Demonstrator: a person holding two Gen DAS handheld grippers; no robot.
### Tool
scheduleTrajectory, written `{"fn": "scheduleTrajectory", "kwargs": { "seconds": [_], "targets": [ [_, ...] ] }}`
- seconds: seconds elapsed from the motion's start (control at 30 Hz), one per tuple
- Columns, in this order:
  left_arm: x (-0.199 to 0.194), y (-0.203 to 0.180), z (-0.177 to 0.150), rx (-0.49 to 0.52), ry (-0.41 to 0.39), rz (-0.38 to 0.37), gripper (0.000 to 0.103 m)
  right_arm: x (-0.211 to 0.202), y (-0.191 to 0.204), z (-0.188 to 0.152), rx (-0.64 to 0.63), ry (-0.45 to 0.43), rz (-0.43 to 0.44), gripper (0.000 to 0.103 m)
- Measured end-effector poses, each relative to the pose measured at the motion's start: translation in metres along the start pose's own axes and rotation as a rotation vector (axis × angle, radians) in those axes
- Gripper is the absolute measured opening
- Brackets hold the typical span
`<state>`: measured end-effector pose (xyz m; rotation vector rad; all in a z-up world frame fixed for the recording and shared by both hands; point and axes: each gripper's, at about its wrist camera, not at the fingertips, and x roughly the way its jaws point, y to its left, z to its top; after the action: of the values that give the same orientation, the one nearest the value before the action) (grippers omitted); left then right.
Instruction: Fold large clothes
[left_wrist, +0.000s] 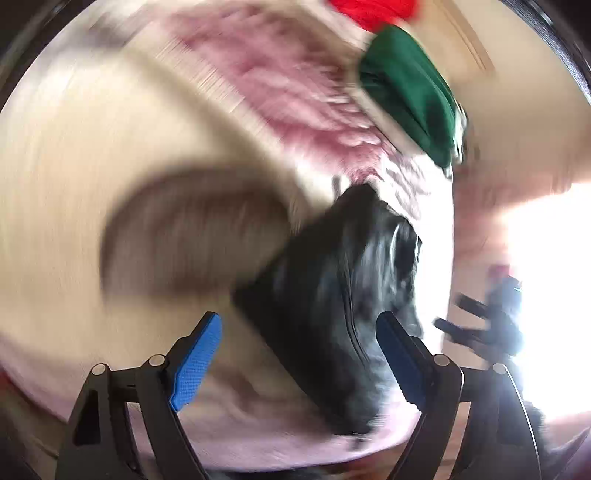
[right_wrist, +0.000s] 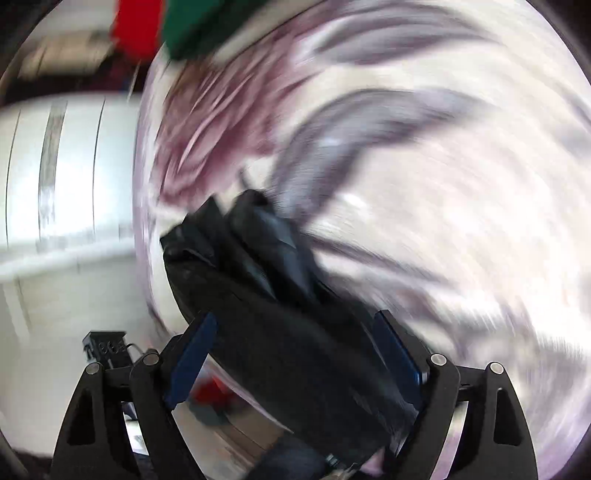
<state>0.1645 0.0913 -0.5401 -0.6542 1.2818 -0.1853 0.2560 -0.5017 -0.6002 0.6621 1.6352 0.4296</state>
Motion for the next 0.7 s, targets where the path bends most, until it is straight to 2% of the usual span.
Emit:
{"fn": "scheduleTrajectory", "kwargs": {
  "seconds": [0.03,0.07,0.1,0.17,0.23,0.27,0.3,0.37,0.4,0.43,0.47,0.5,0.57,0.67,0.7],
  "targets": [
    [0.006,-0.009,0.014,0.092,0.017,0.025,0.085,-0.014,-0.019,-0.02,0.066,-0.049,0.015,0.088],
    [0.014,-0.019,0.029,0.167,0.036,0.041,0.085,-0.01,-0.012,-0.032,0.104,-0.071,0.013,0.088],
    [0.029,-0.032,0.045,0.25,0.075,0.031,0.085,-0.014,-0.022,-0.047,0.147,-0.092,0.008,0.088],
    [0.063,-0.05,0.063,0.351,0.15,0.014,0.085,-0.014,-0.046,-0.083,0.241,-0.124,0.036,0.088],
    [0.101,-0.062,0.074,0.464,0.251,0.014,0.085,0.018,-0.044,-0.098,0.29,-0.141,0.084,0.088],
    [0.115,-0.068,0.076,0.514,0.281,0.017,0.085,0.017,-0.044,-0.109,0.295,-0.152,0.09,0.088],
    [0.126,-0.076,0.077,0.577,0.28,0.028,0.085,0.035,-0.032,-0.109,0.305,-0.163,0.111,0.088],
    [0.129,-0.09,0.076,0.654,0.252,-0.01,0.047,0.06,-0.029,-0.109,0.35,-0.182,0.169,0.088],
    [0.133,-0.1,0.074,0.682,0.245,0.026,0.044,0.066,-0.026,-0.11,0.352,-0.206,0.19,0.087],
    [0.134,-0.107,0.073,0.688,0.24,0.038,0.038,0.072,-0.022,-0.109,0.353,-0.252,0.149,0.08],
    [0.133,-0.111,0.074,0.68,0.235,0.035,0.033,0.064,-0.019,-0.115,0.353,-0.277,0.137,0.048],
    [0.131,-0.112,0.077,0.643,0.232,0.012,0.032,0.065,-0.016,-0.115,0.369,-0.307,0.092,0.01],
    [0.124,-0.112,0.083,0.558,0.234,-0.041,0.026,0.06,-0.016,-0.122,0.425,-0.364,0.137,0.01],
    [0.112,-0.117,0.094,0.448,0.233,-0.14,0.025,0.03,0.0,-0.125,0.427,-0.439,0.117,0.009],
    [0.113,-0.123,0.097,0.437,0.239,-0.15,0.025,0.024,0.004,-0.124,0.432,-0.451,0.118,0.009]
  ]
}}
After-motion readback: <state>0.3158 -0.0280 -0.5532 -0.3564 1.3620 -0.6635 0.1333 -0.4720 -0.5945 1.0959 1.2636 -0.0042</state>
